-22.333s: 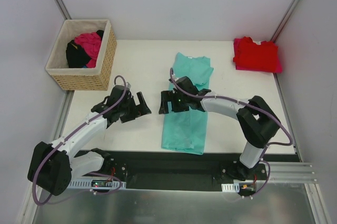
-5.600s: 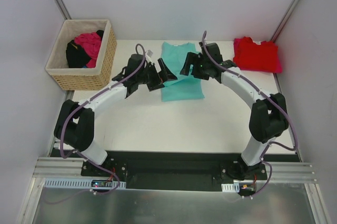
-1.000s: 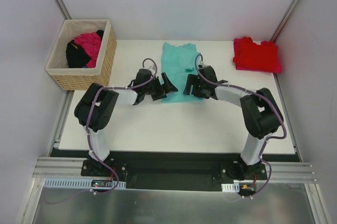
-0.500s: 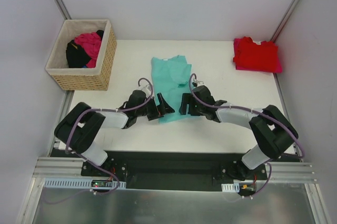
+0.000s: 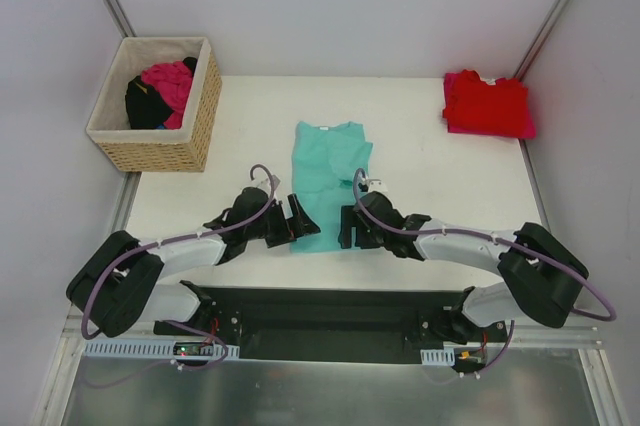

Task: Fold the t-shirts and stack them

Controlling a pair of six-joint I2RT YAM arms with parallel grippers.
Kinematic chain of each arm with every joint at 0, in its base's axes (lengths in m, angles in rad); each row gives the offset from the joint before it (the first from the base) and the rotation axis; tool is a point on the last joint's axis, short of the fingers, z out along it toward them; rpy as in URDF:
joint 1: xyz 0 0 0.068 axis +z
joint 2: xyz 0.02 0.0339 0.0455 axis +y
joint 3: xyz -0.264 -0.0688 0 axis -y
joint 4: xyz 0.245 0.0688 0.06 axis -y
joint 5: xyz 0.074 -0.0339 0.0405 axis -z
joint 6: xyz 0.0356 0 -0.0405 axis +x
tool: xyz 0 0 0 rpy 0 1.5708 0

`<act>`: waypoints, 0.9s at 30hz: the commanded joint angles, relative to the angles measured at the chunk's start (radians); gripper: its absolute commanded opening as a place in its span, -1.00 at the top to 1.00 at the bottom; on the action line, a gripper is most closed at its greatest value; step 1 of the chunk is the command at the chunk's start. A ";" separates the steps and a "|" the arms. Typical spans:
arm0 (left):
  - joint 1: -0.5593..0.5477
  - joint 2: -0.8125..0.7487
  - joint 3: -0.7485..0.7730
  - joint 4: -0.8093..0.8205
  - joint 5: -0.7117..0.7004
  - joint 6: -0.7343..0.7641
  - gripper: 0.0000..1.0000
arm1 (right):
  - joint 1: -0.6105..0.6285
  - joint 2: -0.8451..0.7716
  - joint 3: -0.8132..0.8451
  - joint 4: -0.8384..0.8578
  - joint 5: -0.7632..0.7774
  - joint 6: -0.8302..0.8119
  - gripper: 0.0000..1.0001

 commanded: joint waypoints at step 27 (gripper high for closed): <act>-0.010 -0.264 -0.005 -0.408 -0.084 0.011 -0.79 | 0.031 -0.577 -0.141 -0.348 0.161 0.033 -0.66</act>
